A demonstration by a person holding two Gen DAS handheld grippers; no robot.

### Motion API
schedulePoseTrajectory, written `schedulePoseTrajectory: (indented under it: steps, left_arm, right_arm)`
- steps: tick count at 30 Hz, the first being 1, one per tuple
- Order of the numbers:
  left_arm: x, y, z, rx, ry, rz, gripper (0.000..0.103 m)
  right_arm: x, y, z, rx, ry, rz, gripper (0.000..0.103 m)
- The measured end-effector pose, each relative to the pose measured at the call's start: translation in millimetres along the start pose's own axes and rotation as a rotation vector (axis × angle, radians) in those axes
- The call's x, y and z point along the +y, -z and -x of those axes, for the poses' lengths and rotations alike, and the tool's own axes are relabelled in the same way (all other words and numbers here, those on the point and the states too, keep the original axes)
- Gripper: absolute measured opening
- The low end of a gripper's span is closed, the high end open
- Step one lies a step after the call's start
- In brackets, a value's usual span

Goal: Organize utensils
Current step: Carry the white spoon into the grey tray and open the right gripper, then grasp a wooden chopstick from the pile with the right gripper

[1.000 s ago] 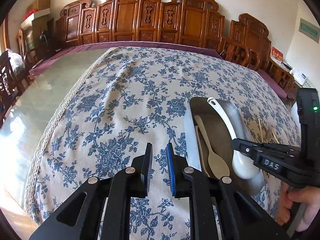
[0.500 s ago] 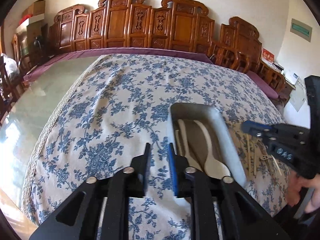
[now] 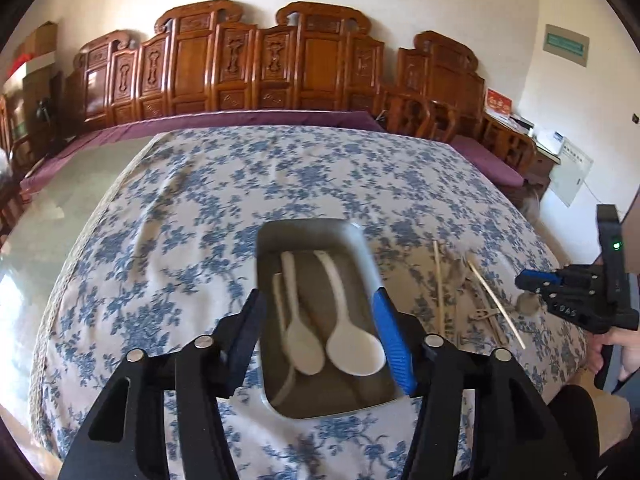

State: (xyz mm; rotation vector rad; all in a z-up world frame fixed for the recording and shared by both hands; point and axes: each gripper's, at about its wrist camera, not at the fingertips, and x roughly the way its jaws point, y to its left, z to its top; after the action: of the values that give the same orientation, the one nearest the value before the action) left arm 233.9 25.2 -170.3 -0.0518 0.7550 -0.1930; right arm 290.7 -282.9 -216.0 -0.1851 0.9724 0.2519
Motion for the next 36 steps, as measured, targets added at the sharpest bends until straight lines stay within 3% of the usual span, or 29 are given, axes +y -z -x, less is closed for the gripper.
schedulePoseTrajectory:
  steps: [13,16,19,26,36]
  left_arm:
    - [-41.2,7.8,-12.2,0.035,0.032,-0.062,0.059]
    - [-48.9,9.7,-13.4,0.04,0.04,-0.061,0.059]
    - [-59.1,12.2,-13.0,0.042,0.039,-0.081,0.059]
    - [-82.2,14.8,-9.5,0.042,0.036,-0.124,0.059]
    - [-110.2,21.6,-16.0,0.092,0.044,-0.154,0.059]
  right_arm:
    - [-13.3,17.2,-58.8,0.113,-0.042,-0.12,0.016]
    - [-16.1,17.5,-60.5,0.111,-0.053,-0.148,0.008]
    - [-19.9,19.1,-58.9,0.108,-0.052,-0.156,0.006]
    - [-35.4,24.7,-28.3,0.043,-0.069,-0.18,0.006]
    - [-36.5,40.2,44.8,-0.068,-0.09,-0.112,0.006]
